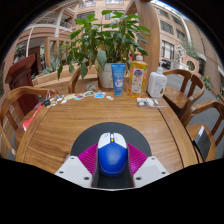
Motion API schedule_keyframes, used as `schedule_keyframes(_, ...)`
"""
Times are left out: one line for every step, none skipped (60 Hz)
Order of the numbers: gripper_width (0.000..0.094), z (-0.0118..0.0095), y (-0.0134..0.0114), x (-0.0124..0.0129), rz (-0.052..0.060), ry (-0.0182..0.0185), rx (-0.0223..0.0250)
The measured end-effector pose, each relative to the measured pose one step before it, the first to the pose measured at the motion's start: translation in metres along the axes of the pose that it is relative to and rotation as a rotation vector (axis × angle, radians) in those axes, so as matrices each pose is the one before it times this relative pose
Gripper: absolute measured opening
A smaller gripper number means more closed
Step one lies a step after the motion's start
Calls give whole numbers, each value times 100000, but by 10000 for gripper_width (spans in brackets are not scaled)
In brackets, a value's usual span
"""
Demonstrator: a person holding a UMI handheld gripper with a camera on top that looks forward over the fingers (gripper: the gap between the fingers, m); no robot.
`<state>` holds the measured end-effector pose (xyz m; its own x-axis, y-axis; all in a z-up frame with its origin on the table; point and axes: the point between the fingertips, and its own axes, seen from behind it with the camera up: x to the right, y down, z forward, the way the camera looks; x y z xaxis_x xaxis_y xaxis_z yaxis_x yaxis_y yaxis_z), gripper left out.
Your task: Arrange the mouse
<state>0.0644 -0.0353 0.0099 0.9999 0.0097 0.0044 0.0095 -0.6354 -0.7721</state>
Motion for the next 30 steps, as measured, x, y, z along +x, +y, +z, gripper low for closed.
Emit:
schedule_keyframes(413,101,363,-130,183,110,-629)
schedule_keyframes(423,129,298,-132,235,54,-474)
schedule_keyframes(438,98,330,-102,255,45,-724)
schedule_keyframes(452,89,300,-73,225,63,-686)
schedule_keyframes(462,100,93,154,48,-347,-1215)
schedule_keyframes(475,129,419,-203,299,-256,-734)
schedule_keyframes(489,70,263,-141,438,-388,-712)
schedule_keyframes(503,15,192,-86,604,-197,-542)
schedule_keyframes(516,-42,-116,3,391,99,618)
schedule_keyframes(538,-87,-99,58,188,340,577)
schedule_keyframes(576,-139,53,70,-14,452,-44)
schedule_keyframes(623,-173,86,76,-140,527,-264)
schedule_keyframes(677,-245,-59,120,-269,195,-759)
schedule_keyframes(735,-288,-1,-16,-115,292,-43)
schedule_keyframes(793,-300,-47,-60,22,66,185)
schedule_keyframes(845,-353,-117,-117,131,-155,453)
schedule_keyframes(872,-385,-150,-14,174,-13,544)
schedule_keyframes(859,-392,-151,-100,112,-90,638)
schedule_keyframes(851,-397,-125,-30,80,-57,462)
schedule_keyframes(848,-625,-143,89,120,243,-20)
schedule_keyframes(848,-484,-92,-35,-19,251,264)
schedule_keyframes(849,-562,-95,-44,-196,219,314)
schedule_keyframes(851,-607,-92,-54,-241,234,377)
schedule_keyframes(852,-619,-81,-24,-180,252,377)
schedule_keyframes(853,-651,-106,-26,-79,339,400)
schedule_keyframes(852,-505,-65,-59,-5,337,419)
schedule_keyframes(853,-684,-103,-38,-73,275,509)
schedule_keyframes(851,-679,-86,-77,-71,205,512)
schedule_keyframes(852,-702,-51,-72,-36,184,430)
schedule_keyframes(853,-704,-34,-46,74,272,308)
